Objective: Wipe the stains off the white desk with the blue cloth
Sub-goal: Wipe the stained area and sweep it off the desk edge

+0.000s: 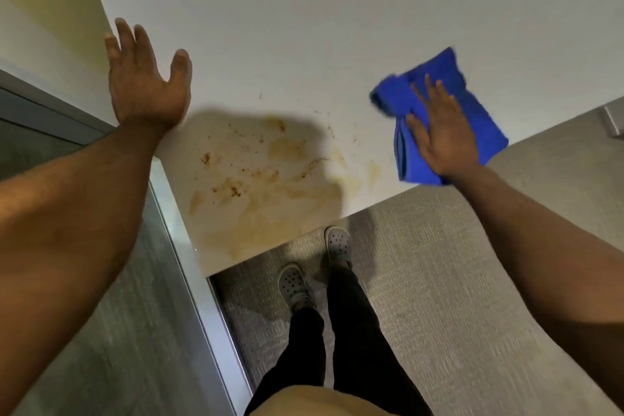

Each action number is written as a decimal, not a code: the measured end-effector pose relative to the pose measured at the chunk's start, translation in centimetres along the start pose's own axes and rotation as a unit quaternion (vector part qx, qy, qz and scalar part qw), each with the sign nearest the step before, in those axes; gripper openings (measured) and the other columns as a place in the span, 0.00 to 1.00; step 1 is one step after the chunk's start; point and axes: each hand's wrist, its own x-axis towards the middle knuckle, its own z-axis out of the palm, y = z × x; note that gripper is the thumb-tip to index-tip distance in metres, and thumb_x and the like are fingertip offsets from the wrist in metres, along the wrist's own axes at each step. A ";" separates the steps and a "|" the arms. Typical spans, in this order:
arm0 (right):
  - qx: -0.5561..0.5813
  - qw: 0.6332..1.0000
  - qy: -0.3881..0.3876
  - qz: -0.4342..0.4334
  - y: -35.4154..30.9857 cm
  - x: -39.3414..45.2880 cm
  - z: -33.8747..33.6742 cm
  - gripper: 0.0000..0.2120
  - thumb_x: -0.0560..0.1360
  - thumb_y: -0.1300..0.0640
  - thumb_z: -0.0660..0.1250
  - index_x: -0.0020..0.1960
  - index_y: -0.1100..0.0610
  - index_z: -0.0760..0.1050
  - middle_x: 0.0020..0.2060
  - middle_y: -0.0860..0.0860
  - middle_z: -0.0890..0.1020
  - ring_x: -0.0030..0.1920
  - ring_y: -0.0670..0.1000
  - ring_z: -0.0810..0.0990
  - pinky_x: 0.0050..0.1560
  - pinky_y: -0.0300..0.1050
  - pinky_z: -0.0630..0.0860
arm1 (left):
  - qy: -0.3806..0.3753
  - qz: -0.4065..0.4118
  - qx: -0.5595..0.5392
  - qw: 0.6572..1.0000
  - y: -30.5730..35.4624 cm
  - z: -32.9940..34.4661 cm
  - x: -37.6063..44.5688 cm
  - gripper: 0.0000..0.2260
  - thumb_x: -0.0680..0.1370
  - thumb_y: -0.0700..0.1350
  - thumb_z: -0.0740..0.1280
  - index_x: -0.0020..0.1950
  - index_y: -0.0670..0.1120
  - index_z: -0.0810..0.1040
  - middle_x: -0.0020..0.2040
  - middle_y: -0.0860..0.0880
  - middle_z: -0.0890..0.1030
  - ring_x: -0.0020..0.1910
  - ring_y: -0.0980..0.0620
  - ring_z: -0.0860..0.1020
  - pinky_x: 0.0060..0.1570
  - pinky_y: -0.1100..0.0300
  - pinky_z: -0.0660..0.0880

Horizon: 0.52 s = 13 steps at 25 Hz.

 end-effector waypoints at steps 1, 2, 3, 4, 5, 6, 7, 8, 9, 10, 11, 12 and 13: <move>-0.002 0.998 0.010 0.059 -1.2 2.1 -0.1 0.26 0.83 0.47 0.50 0.78 0.55 0.53 0.78 0.56 0.55 0.77 0.58 0.52 0.75 0.59 0.53 | 0.004 0.001 0.000 1.000 -0.1 0.0 -0.1 0.40 0.79 0.69 0.45 0.81 0.42 0.47 0.82 0.43 0.45 0.81 0.42 0.43 0.77 0.51 0.42; 0.004 0.996 0.013 0.092 -3.4 3.7 0.3 0.27 0.83 0.46 0.50 0.78 0.55 0.52 0.78 0.56 0.55 0.77 0.59 0.53 0.75 0.59 0.53 | 0.010 0.004 0.002 1.000 -0.2 0.1 0.0 0.40 0.79 0.69 0.45 0.81 0.42 0.48 0.82 0.43 0.45 0.81 0.42 0.43 0.77 0.50 0.43; 0.008 0.996 0.014 0.083 -6.1 3.9 1.0 0.28 0.82 0.45 0.50 0.78 0.56 0.52 0.77 0.57 0.56 0.77 0.60 0.54 0.76 0.58 0.53 | 0.015 0.008 0.003 1.000 -0.2 0.1 0.1 0.40 0.79 0.69 0.45 0.81 0.41 0.48 0.82 0.43 0.45 0.81 0.42 0.43 0.77 0.50 0.43; 0.018 0.999 0.011 0.034 -8.6 2.7 2.0 0.28 0.82 0.45 0.51 0.77 0.56 0.54 0.77 0.58 0.57 0.77 0.60 0.55 0.76 0.57 0.53 | 0.014 0.011 0.003 1.000 -0.2 0.1 0.2 0.40 0.79 0.69 0.45 0.81 0.41 0.48 0.82 0.42 0.45 0.81 0.42 0.43 0.77 0.49 0.43; 0.017 0.999 -0.016 -0.046 -10.1 0.4 2.8 0.27 0.81 0.45 0.52 0.77 0.55 0.56 0.77 0.57 0.58 0.77 0.59 0.55 0.76 0.55 0.52 | 0.009 0.013 0.000 1.000 -0.2 -0.1 0.2 0.40 0.79 0.69 0.45 0.81 0.41 0.48 0.82 0.42 0.45 0.81 0.42 0.43 0.77 0.49 0.43; 0.012 0.991 -0.039 -0.126 -9.9 -2.3 3.2 0.26 0.81 0.45 0.52 0.77 0.54 0.57 0.77 0.55 0.58 0.77 0.56 0.55 0.76 0.54 0.51 | 0.006 0.013 -0.004 1.000 -0.1 -0.2 0.2 0.40 0.79 0.69 0.45 0.81 0.41 0.48 0.82 0.42 0.45 0.81 0.42 0.43 0.77 0.49 0.43; 0.012 0.984 -0.045 -0.170 -8.3 -4.0 2.7 0.26 0.81 0.45 0.52 0.76 0.52 0.58 0.77 0.53 0.59 0.77 0.55 0.54 0.77 0.54 0.51 | 0.008 0.011 -0.007 1.000 -0.1 -0.2 0.1 0.40 0.79 0.69 0.46 0.81 0.41 0.48 0.82 0.42 0.45 0.81 0.43 0.43 0.77 0.50 0.42; 0.027 0.984 -0.036 -0.173 -6.0 -3.9 1.6 0.25 0.81 0.45 0.52 0.76 0.52 0.59 0.77 0.54 0.59 0.77 0.55 0.55 0.76 0.56 0.52 | 0.010 0.006 -0.010 1.000 0.0 -0.2 -0.1 0.40 0.79 0.69 0.46 0.81 0.42 0.48 0.82 0.43 0.45 0.81 0.43 0.43 0.77 0.50 0.42; 0.034 0.989 -0.020 -0.141 -3.9 -2.3 0.9 0.25 0.81 0.46 0.52 0.76 0.53 0.58 0.76 0.55 0.60 0.77 0.56 0.56 0.76 0.59 0.54 | 0.012 0.001 -0.014 1.000 0.1 -0.2 -0.1 0.40 0.79 0.69 0.47 0.81 0.42 0.48 0.82 0.43 0.45 0.81 0.43 0.43 0.77 0.51 0.42; 0.038 0.997 -0.011 -0.071 -2.6 0.1 0.2 0.26 0.82 0.46 0.52 0.76 0.55 0.57 0.76 0.56 0.60 0.76 0.58 0.56 0.75 0.60 0.55 | 0.010 -0.002 -0.018 1.000 0.2 -0.2 -0.1 0.40 0.79 0.69 0.48 0.81 0.42 0.48 0.82 0.43 0.46 0.81 0.43 0.43 0.77 0.51 0.42; 0.041 0.999 0.013 -0.002 -2.3 3.2 -0.1 0.26 0.82 0.47 0.52 0.77 0.56 0.56 0.76 0.57 0.60 0.76 0.59 0.57 0.75 0.60 0.55 | 0.010 -0.001 -0.020 1.000 0.2 -0.2 -0.2 0.40 0.79 0.69 0.49 0.81 0.42 0.48 0.82 0.43 0.46 0.81 0.43 0.43 0.77 0.51 0.43; 0.047 0.998 0.030 0.043 -3.5 6.0 0.0 0.27 0.82 0.47 0.53 0.77 0.57 0.55 0.76 0.57 0.60 0.76 0.60 0.57 0.75 0.59 0.55 | 0.012 0.001 -0.021 1.000 0.2 -0.1 -0.2 0.41 0.78 0.70 0.49 0.81 0.43 0.48 0.82 0.44 0.46 0.81 0.44 0.44 0.77 0.51 0.43; 0.056 0.997 0.032 0.048 -6.1 7.6 0.9 0.27 0.82 0.46 0.54 0.77 0.57 0.55 0.76 0.58 0.61 0.75 0.60 0.59 0.75 0.57 0.56 | 0.013 0.001 -0.022 1.000 0.2 -0.1 -0.2 0.41 0.78 0.70 0.49 0.81 0.44 0.48 0.82 0.44 0.46 0.81 0.44 0.43 0.77 0.51 0.43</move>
